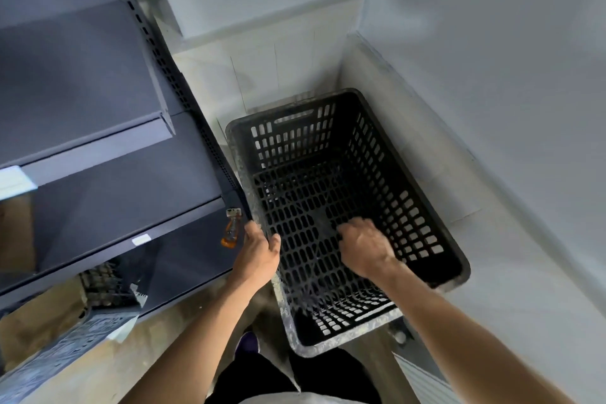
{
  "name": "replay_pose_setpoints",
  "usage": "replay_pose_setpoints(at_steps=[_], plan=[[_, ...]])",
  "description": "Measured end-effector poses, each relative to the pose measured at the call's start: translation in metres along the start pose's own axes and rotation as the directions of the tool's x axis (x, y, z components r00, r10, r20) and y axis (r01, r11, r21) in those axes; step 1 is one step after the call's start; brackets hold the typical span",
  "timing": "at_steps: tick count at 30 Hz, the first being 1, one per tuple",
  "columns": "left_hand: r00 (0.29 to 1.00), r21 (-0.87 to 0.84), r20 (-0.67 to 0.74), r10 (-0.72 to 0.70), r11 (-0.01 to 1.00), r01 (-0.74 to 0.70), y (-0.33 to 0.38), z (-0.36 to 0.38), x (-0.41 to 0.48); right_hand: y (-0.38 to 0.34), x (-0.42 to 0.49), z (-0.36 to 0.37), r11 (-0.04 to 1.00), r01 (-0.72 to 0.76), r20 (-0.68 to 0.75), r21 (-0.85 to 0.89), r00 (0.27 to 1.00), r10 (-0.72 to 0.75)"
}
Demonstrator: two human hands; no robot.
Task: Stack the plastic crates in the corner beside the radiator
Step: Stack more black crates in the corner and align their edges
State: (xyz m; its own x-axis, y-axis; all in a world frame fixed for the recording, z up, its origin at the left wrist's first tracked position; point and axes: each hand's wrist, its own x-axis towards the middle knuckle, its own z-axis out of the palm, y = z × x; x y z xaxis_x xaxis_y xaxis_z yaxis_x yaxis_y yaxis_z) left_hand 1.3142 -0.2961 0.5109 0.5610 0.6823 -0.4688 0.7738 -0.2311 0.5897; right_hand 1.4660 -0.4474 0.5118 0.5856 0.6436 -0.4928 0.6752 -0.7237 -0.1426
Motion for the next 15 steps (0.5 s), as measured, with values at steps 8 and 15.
replay_pose_setpoints(at_steps=[8, 15], plan=[[0.970, 0.189, 0.212, 0.118, 0.969, -0.159, -0.019, -0.025, -0.032, -0.065, -0.048, 0.039, 0.990, -0.061, 0.085, 0.124, 0.995, 0.051], [0.832, 0.313, 0.289, 0.474, 0.774, -0.550, -0.055, -0.039, -0.044, -0.115, -0.085, 0.053, 0.972, -0.147, -0.037, 0.185, 0.987, 0.156]])
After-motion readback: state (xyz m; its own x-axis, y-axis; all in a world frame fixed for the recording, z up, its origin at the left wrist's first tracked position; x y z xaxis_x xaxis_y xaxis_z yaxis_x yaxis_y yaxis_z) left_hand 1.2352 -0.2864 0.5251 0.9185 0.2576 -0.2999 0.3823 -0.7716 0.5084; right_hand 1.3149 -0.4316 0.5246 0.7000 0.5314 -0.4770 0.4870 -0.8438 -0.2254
